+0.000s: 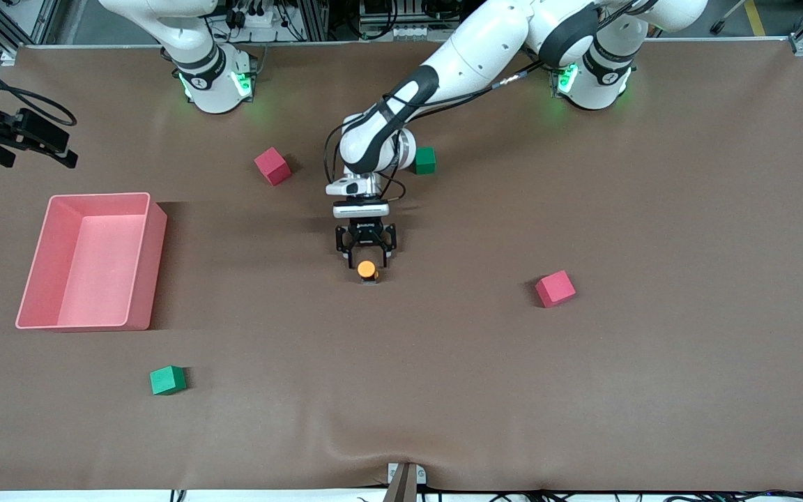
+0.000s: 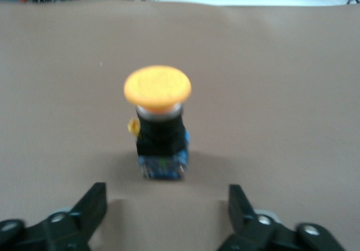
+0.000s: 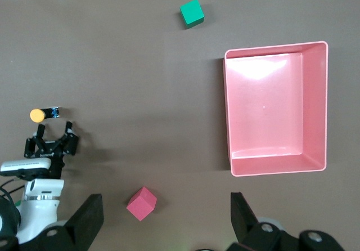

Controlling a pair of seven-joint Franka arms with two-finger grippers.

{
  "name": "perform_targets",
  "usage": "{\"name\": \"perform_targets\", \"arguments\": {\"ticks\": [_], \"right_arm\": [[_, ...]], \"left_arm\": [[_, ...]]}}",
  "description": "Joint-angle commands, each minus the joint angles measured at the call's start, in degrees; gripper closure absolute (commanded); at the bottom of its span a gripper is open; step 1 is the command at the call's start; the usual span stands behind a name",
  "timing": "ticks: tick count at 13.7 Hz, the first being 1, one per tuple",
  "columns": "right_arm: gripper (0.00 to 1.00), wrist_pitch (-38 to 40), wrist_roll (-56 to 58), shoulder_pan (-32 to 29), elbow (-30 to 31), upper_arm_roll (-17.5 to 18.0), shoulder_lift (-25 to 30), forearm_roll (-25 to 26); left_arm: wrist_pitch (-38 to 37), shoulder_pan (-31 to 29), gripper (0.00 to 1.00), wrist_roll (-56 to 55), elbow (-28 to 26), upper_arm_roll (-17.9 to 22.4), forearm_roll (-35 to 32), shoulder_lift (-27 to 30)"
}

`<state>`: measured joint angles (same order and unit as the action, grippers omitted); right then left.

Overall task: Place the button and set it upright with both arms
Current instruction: 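Open the left gripper and raise it off the button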

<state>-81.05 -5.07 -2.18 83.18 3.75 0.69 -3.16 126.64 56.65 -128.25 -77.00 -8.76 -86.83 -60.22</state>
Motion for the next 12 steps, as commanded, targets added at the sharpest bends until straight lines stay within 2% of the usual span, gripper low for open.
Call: {"name": "perform_targets", "arguments": {"ticks": [1,3,6,9,11,12], "right_arm": [[0.00,-0.1,0.8,-1.3,-0.5,0.6,-0.3,-1.0],[0.00,0.0,0.8,-1.3,-0.5,0.6,-0.3,-0.9],[0.00,-0.1,0.8,-1.3,-0.5,0.6,-0.3,-1.0],[0.00,0.0,0.7,-1.3,-0.5,0.6,-0.3,-1.0],[0.00,0.0,0.8,-1.3,-0.5,0.6,-0.3,-1.0],[0.00,0.0,0.8,-1.2,-0.5,0.6,-0.3,-1.0]], "left_arm": [[-4.2,3.9,0.00,4.5,0.0,-0.2,12.1,3.1],[-9.3,4.4,0.00,12.9,0.2,-2.6,25.0,6.6],[-14.9,4.2,0.00,18.6,0.6,-4.9,38.3,11.4],[-18.4,2.9,0.00,25.0,0.7,-4.7,49.2,17.7],[-19.0,-1.0,0.00,29.9,0.6,-4.7,55.4,23.5],[-19.1,-4.4,0.00,34.5,0.5,-5.0,60.9,26.5]]}}
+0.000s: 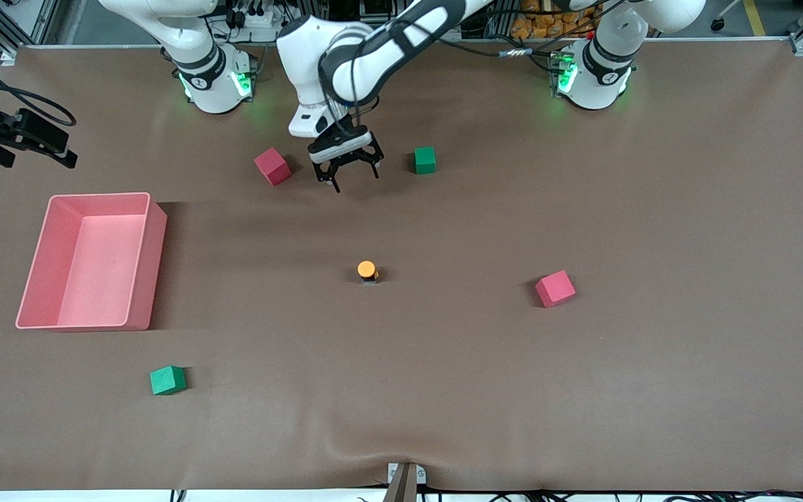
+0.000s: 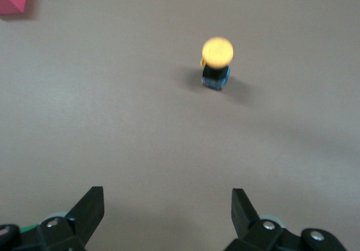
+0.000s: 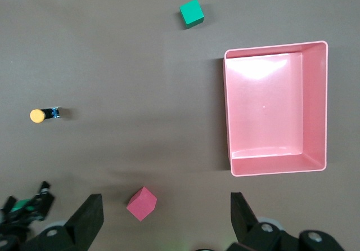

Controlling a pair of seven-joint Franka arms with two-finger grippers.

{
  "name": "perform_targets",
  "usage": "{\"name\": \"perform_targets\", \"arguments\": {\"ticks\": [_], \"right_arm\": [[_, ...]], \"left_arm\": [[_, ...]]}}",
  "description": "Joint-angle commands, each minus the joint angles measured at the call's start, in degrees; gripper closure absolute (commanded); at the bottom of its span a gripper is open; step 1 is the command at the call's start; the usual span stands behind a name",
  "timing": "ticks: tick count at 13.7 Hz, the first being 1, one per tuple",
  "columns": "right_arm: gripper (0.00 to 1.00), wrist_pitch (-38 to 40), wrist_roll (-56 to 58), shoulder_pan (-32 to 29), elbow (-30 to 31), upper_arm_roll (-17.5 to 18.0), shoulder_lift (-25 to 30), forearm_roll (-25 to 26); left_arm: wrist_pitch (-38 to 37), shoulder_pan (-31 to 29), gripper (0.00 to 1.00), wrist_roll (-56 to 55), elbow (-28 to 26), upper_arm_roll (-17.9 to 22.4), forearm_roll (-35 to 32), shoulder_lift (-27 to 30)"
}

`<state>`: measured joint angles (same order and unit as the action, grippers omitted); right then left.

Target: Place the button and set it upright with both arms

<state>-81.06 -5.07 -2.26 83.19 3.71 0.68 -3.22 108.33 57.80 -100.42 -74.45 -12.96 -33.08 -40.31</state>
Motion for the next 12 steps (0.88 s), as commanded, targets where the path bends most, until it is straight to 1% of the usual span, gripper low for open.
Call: {"name": "perform_targets", "arguments": {"ticks": [1,4,7,8,9,10,11,12], "right_arm": [[0.00,0.0,0.8,-1.2,-0.5,0.5,-0.2,-0.8],[0.00,0.0,0.8,-0.9,-0.5,0.1,-0.2,-0.9],[0.00,0.0,0.8,-0.8,-0.5,0.0,-0.2,-0.9],[0.00,0.0,0.7,-0.8,-0.4,-0.1,-0.2,-0.9],[0.00,0.0,0.7,-0.8,-0.4,-0.2,-0.2,-0.9],[0.00,0.1,0.8,-0.7,-0.4,-0.2,-0.2,-0.9],[0.00,0.1,0.8,-0.6,-0.4,-0.2,-0.2,-0.9],[0.00,0.1,0.8,-0.6,-0.4,-0.2,-0.2,-0.9]], "left_arm": [[-1.0,-8.0,0.00,11.6,-2.1,-0.6,11.4,9.3],[-6.2,-16.5,0.00,25.9,-2.1,-0.7,15.1,15.2],[-9.1,-27.7,0.00,42.3,-2.0,-0.8,23.4,19.7],[-12.0,-31.7,0.00,47.5,-2.0,-0.6,25.5,21.3],[-14.3,-36.1,0.00,52.2,-2.0,-0.7,26.2,23.0],[-15.2,-39.7,0.00,57.5,-2.0,-0.9,26.7,24.0],[-15.2,-42.3,0.00,63.1,-2.0,-0.8,27.5,25.1],[-16.9,-43.6,0.00,65.3,-2.1,-0.6,27.3,26.1]]}}
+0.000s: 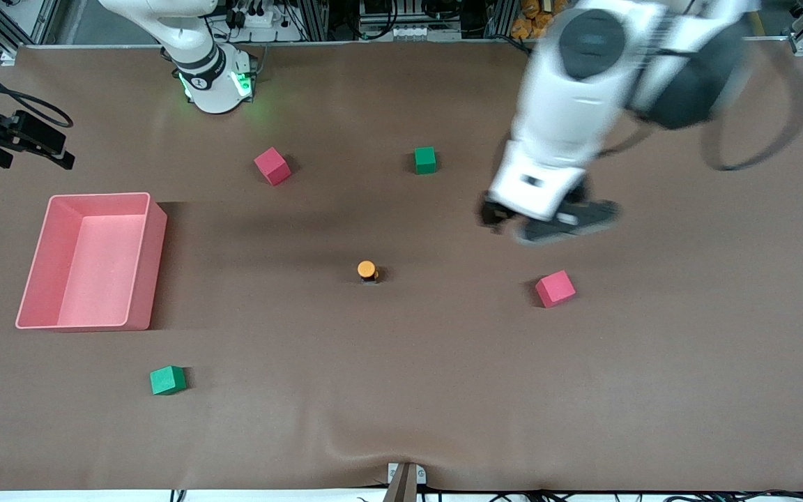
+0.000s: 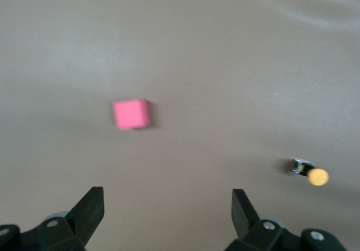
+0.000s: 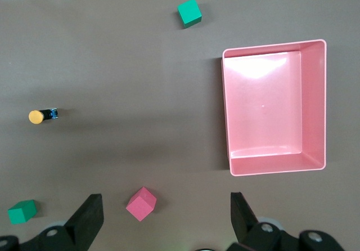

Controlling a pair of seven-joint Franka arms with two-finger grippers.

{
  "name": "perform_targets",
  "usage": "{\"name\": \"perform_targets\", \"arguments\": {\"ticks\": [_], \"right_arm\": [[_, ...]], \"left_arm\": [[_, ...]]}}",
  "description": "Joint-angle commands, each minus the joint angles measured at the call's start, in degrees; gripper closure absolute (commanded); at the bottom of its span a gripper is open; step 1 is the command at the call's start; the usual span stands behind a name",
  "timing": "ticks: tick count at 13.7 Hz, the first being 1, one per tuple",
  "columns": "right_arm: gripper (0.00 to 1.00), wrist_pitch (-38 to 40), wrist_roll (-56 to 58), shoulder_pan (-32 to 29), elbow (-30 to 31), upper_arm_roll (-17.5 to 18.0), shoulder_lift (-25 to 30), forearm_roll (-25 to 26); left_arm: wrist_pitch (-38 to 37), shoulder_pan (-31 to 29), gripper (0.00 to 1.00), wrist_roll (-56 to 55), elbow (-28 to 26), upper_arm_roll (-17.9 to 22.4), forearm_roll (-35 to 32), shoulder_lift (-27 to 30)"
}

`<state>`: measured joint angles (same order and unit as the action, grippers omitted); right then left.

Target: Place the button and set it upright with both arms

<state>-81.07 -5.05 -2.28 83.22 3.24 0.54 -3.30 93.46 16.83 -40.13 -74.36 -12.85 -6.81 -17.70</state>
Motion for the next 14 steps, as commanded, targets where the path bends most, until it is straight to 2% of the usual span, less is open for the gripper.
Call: {"name": "perform_targets", "arguments": {"ticks": [1,5,7,14], "right_arm": [[0.00,0.1,0.7,-0.6,-0.4,0.3,-0.1,-0.8],[0.00,0.1,0.7,0.3,-0.4,-0.5,-0.1,-0.7],[0.00,0.1,0.7,1.6,-0.4,-2.0,-0.1,-0.8],[0.00,0.3,0.7,0.9,-0.4,-2.2,-0.1,-1.2]], "left_arm": [[-4.8,-3.6,0.00,6.5,-2.2,-0.3,0.6,4.4],[-5.9,-10.8,0.00,19.4,-3.9,-0.9,1.1,7.2],[-5.8,-12.8,0.00,22.1,-5.3,-0.9,1.3,8.7],[-5.7,-17.2,0.00,29.3,-6.1,-0.9,2.8,10.9]]}}
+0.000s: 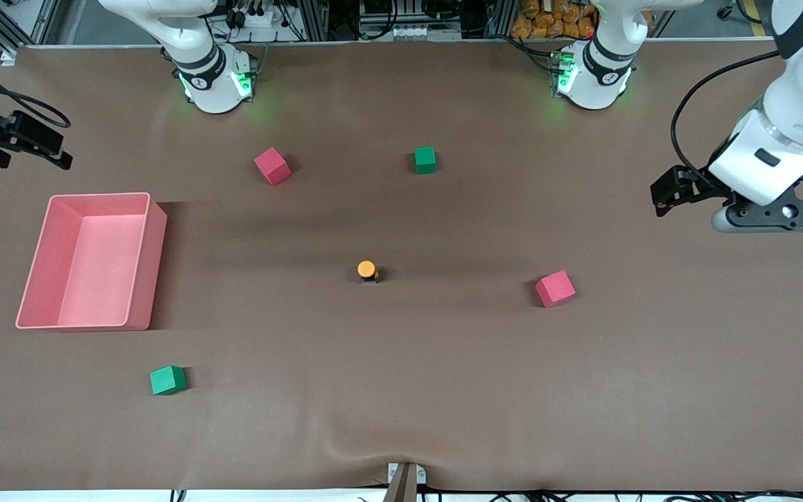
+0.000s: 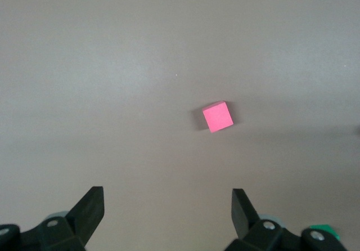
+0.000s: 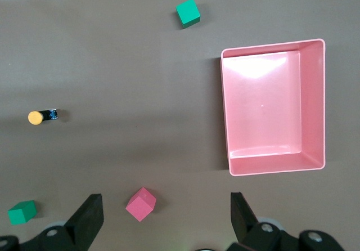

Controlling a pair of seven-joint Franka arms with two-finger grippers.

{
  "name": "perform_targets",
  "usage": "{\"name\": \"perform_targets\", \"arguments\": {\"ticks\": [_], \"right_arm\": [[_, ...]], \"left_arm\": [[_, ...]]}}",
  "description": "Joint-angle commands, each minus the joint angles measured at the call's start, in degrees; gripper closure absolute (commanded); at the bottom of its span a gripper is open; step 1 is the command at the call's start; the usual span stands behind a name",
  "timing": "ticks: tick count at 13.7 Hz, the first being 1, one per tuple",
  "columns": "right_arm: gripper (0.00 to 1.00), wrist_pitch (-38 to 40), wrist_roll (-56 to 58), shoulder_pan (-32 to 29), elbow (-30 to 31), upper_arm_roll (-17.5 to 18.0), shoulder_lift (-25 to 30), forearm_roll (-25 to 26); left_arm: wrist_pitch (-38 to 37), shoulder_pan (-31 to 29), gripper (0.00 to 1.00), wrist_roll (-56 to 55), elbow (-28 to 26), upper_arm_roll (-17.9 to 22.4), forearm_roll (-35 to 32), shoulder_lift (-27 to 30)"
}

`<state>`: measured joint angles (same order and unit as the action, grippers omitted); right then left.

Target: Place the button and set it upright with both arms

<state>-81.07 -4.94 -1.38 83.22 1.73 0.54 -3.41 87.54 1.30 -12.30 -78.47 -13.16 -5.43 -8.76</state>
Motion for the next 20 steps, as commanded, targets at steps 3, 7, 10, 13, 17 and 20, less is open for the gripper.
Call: {"name": "perform_targets", "arguments": {"ticks": [3,7,10,13,17,20], "right_arm": [[0.00,0.3,0.6,-0.2,-0.3,-0.6,-0.1,-1.3],[0.00,0.4,0.6,-0.1,-0.4,-0.6,-0.1,-1.3],[0.00,0.4,0.6,-0.1,-0.4,-0.6,-0.1,-1.3],[0.00,0.4,0.6,-0.1,-0.4,-0.6,-0.1,-1.3],[0.00,0.4,0.6,-0.1,-0.4,-0.6,-0.1,-1.3],[0.00,0.4,0.6,0.0,-0.4,-0.6,-0.1,-1.3]], "left_arm": [[0.4,-2.9,0.00,3.0,-2.6,0.2,2.2,3.9],[0.4,-0.6,0.00,6.0,-8.2,5.8,2.2,8.6],[0.0,-0.9,0.00,10.8,-8.2,8.0,2.2,8.9],[-1.0,-1.0,0.00,10.5,-8.3,8.0,2.2,9.6],[-1.8,-0.5,0.00,9.9,-8.6,8.0,3.6,10.6],[-5.4,0.5,0.00,10.0,-8.6,8.0,4.7,10.6]]}}
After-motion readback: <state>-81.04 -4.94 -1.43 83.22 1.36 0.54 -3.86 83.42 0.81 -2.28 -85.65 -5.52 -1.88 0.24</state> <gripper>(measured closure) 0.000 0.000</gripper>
